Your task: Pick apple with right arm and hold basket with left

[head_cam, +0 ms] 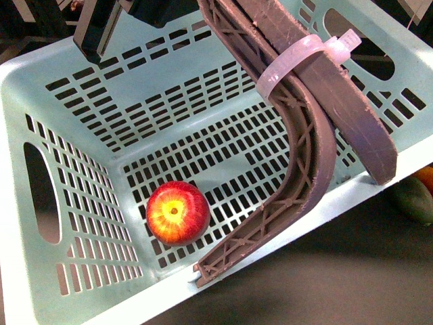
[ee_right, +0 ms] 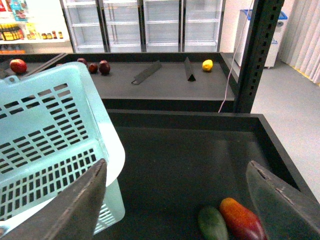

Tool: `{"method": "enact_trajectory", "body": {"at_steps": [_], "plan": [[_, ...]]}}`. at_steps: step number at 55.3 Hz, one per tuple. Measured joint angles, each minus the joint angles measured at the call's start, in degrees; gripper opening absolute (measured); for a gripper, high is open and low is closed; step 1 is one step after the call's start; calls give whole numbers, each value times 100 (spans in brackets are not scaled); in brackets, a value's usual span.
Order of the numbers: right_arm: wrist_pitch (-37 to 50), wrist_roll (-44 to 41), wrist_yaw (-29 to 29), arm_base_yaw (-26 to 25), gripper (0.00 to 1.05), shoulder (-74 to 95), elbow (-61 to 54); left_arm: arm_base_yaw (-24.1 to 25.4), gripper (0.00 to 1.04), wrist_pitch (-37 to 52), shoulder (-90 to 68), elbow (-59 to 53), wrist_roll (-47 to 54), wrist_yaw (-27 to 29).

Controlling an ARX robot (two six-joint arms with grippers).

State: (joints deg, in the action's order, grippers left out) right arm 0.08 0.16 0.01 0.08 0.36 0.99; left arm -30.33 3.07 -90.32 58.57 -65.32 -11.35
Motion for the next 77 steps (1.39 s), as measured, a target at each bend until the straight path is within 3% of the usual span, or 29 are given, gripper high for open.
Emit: {"method": "enact_trajectory", "body": {"at_steps": [5,21,24,26,30,37,51,59,77], "plan": [[0,2,0,0,98,0,2,0,26,0,0,0,9,0],[0,0,0,0,96,0,0,0,26,0,0,0,7,-2],[0,0,2,0,96,0,0,-72,26,-262,0,77,-59,584],[0,0,0,0,96,-2,0,-122,26,-433,0,116,-210,1259],[0,0,2,0,96,-2,0,-101,26,-439,0,136,-442,1764],[0,0,2,0,96,-2,0,299,26,-487,0,195,-798,1947],[0,0,2,0,96,-2,0,1773,26,-195,-26,-31,-1915,1878],[0,2,0,0,96,-2,0,2465,26,-109,-448,-33,-1945,1869],[0,0,0,0,96,-4,0,2981,26,76,-955,-439,-2098,1729]]}}
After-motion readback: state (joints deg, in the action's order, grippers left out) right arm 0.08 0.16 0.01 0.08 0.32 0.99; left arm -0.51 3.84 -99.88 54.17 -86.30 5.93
